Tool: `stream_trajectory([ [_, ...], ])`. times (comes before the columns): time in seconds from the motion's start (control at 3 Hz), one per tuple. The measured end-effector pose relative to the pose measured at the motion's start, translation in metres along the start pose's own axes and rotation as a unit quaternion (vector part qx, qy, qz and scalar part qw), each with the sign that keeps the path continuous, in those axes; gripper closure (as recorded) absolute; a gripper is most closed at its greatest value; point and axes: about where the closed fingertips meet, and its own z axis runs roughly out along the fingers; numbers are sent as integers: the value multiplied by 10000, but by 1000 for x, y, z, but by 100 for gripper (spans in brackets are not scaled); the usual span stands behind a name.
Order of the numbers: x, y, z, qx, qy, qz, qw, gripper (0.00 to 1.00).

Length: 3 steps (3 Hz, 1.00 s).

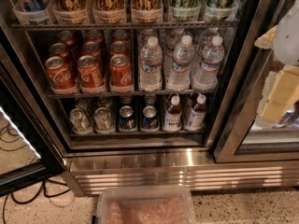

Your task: Pick orange can from top shelf of fridge

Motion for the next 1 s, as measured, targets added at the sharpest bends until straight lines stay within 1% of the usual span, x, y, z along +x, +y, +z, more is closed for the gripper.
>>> stream_trajectory([
  [0.33, 0, 0, 0, 0, -1, 0, 10000, 0],
  [0.67, -22, 1, 1, -30, -244, 53, 9997, 0],
  [1.0, -80, 1, 14, -10, -823, 273, 9962, 0],
])
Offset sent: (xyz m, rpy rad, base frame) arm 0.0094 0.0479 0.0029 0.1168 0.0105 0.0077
